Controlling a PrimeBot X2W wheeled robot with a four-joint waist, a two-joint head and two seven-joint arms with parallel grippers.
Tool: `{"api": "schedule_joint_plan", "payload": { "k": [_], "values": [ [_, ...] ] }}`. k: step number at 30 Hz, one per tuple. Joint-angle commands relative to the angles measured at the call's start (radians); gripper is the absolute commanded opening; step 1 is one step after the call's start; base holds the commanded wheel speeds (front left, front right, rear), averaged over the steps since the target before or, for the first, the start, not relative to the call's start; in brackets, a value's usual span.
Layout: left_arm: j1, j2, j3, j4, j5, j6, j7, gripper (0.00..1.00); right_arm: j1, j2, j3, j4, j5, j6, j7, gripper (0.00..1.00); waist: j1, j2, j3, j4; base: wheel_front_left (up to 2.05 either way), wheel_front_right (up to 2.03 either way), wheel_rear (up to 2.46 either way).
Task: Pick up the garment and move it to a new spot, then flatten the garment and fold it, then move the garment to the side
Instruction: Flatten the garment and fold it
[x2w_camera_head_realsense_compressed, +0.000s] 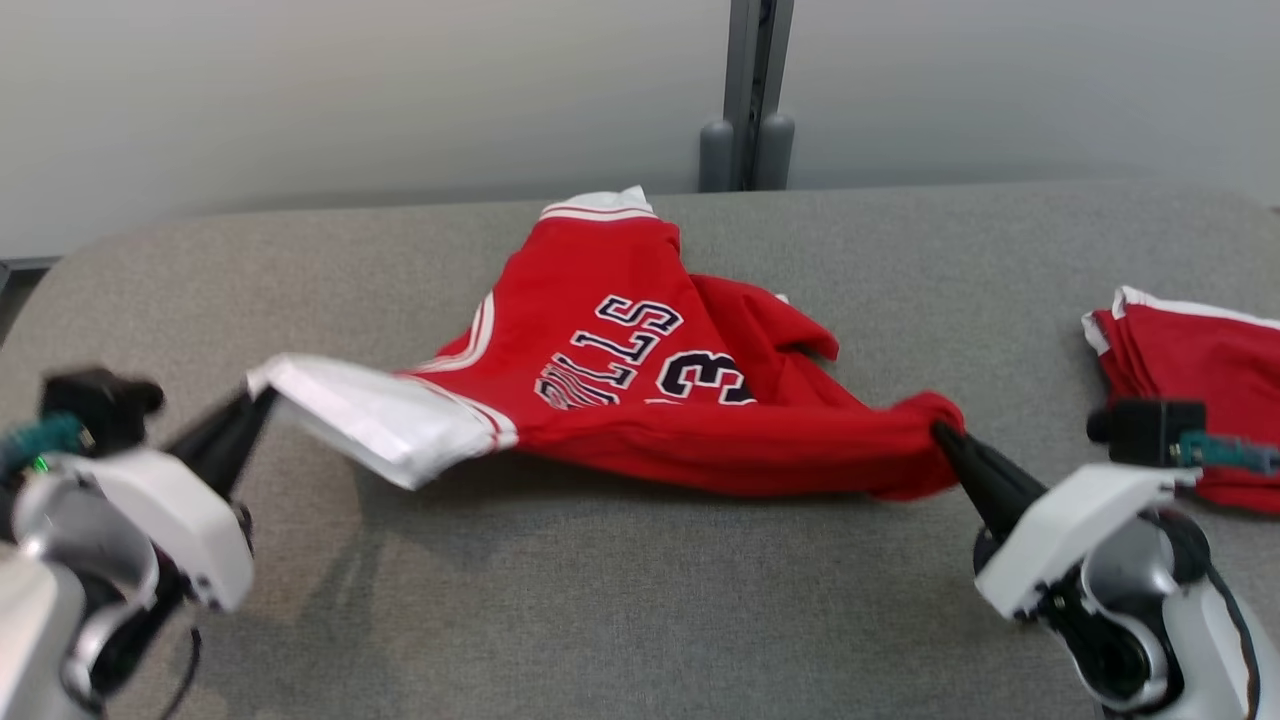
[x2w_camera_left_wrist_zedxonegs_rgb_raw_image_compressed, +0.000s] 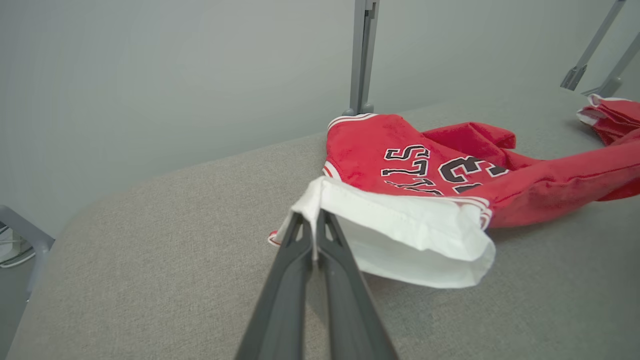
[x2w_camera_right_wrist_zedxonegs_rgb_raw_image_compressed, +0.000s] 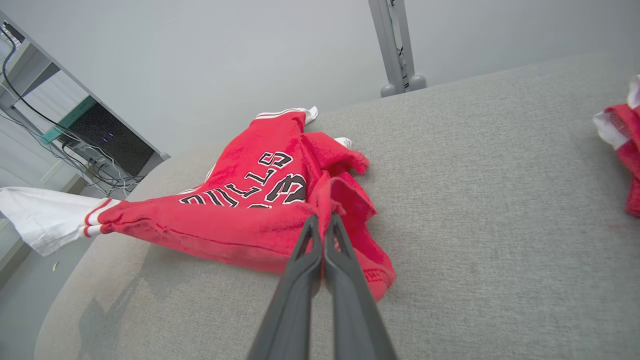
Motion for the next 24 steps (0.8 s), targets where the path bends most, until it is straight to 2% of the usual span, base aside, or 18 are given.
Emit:
{"api": "schedule_joint_plan", "payload": {
  "k": [1,8,13,19,24],
  "values": [
    [-0.066,0.006,0.004,0.013,-0.004,-0.010,0.007,0.00,-0.053,-0.008,0.007,0.020,0.028,0.000,0.015,0.00,0.0000,0.0000,0.045,-0.008,0.00,0.00,0.00],
    [-0.356,0.049,-0.031,0.122,-0.043,-0.038,0.050,0.00,-0.342,-0.033,0.076,0.102,0.101,0.000,0.077,0.00,0.0000,0.0000,0.194,-0.010,0.00,0.00,0.00],
    [-0.596,0.103,-0.114,0.180,-0.075,-0.036,0.052,0.00,-0.603,-0.042,0.075,0.191,0.103,0.000,0.123,0.00,0.0000,0.0000,0.325,-0.008,0.00,0.00,0.00],
    [-0.905,0.147,-0.209,0.256,-0.129,-0.037,0.012,0.00,-0.916,-0.030,0.058,0.292,0.057,0.000,0.075,0.00,0.0000,0.0000,0.465,-0.009,0.00,0.00,0.00],
    [-1.104,0.150,-0.260,0.313,-0.163,-0.037,-0.021,0.00,-1.116,-0.038,0.067,0.330,0.020,0.000,0.020,0.00,0.0000,0.0000,0.534,-0.006,0.00,0.00,0.00]
  ]
}}
